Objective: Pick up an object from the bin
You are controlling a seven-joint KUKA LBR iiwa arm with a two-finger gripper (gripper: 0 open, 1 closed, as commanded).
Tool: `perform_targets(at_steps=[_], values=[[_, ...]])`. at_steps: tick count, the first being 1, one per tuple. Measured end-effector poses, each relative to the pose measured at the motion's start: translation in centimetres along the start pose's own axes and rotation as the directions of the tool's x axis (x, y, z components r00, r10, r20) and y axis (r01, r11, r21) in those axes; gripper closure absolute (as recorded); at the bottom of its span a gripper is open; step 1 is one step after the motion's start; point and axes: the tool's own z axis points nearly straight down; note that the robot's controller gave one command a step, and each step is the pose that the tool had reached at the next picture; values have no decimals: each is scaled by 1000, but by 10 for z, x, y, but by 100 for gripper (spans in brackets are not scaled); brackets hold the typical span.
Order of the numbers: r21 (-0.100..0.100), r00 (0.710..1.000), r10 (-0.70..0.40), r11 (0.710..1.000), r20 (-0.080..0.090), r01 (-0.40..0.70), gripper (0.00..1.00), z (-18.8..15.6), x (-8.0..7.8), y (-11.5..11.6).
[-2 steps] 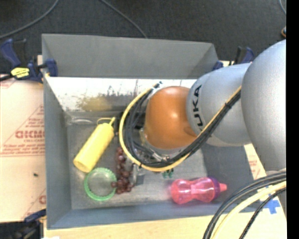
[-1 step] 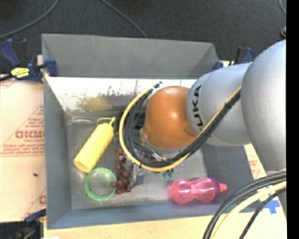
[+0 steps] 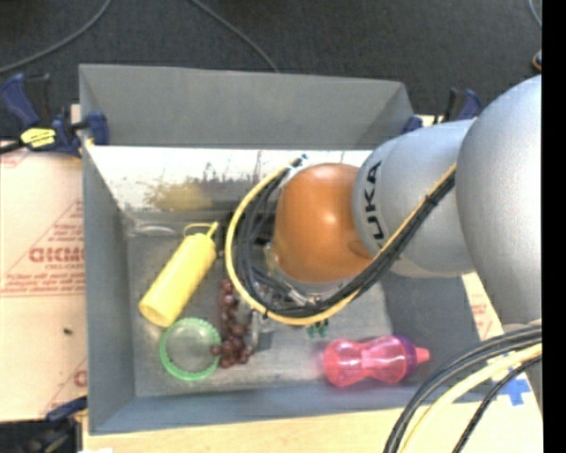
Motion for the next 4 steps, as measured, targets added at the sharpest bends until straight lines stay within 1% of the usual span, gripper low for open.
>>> perform_targets(at_steps=[1, 2, 3, 4], values=[[0, 1000, 1, 1000, 0, -1, 100, 0, 0, 0], [15, 941, -335, 942, 48, 334, 100, 23, 10, -7], [14, 942, -331, 944, 47, 331, 100, 24, 10, -7], [3, 943, -333, 943, 13, 333, 0, 34, 21, -7]])
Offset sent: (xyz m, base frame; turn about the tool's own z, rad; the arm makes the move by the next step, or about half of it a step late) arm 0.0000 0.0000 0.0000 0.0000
